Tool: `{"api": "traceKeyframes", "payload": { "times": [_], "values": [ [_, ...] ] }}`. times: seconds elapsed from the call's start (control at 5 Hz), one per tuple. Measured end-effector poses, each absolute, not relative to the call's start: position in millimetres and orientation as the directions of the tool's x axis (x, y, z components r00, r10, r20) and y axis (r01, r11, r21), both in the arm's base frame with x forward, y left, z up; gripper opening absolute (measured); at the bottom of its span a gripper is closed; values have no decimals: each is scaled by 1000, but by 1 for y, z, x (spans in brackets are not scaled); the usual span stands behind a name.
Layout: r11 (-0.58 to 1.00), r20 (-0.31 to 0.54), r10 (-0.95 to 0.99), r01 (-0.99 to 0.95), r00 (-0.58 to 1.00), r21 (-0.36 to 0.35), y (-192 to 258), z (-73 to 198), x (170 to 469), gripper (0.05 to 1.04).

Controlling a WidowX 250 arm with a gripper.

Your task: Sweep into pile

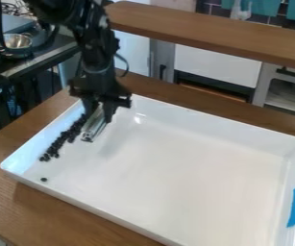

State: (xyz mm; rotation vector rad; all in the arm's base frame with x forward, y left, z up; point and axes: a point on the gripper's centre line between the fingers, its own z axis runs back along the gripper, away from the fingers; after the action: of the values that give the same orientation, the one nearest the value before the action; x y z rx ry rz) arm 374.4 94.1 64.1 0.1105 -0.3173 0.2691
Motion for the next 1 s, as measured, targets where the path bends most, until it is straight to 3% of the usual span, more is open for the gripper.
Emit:
{"api": "traceKeyframes", "payload": {
  "times": [0.2, 0.6, 0.8, 1.0],
  "values": [
    [982, 302, 189, -185, 935, -41, 46, 78, 371, 367],
    [990, 364, 137, -111, 921, -93, -52, 82, 356, 367],
    [991, 405, 133, -110, 905, -80, -97, 80, 358, 367],
    [994, 388, 106, -90, 916, -60, -149, 63, 362, 367]
  ]
}}
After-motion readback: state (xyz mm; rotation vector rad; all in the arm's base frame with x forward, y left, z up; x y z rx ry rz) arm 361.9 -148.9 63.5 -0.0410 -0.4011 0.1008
